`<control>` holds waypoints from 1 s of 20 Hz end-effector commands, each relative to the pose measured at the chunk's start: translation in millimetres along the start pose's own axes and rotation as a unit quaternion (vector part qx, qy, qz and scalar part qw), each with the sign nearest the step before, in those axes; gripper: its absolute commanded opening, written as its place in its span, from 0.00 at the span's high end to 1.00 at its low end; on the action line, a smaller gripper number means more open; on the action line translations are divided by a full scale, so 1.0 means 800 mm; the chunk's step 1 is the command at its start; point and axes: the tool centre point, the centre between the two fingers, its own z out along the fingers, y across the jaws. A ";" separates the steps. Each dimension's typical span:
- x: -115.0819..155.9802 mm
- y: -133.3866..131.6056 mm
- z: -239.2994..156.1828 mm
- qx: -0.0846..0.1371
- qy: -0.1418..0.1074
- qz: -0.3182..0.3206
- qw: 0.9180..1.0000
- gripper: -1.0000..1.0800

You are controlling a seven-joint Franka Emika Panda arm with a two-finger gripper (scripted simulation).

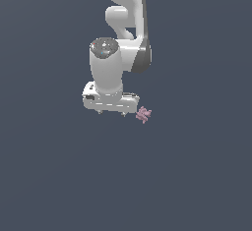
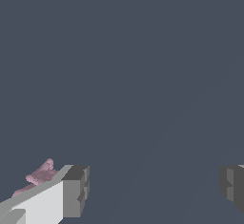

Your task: Pick up the object and move it to a goal position.

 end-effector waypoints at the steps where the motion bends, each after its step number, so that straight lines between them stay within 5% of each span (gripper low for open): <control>1: 0.000 0.000 0.000 0.000 0.000 0.000 1.000 0.04; 10: 0.009 0.048 0.000 -0.008 0.005 0.023 1.000 0.04; 20: 0.005 0.034 0.006 -0.007 0.005 0.036 0.999 0.04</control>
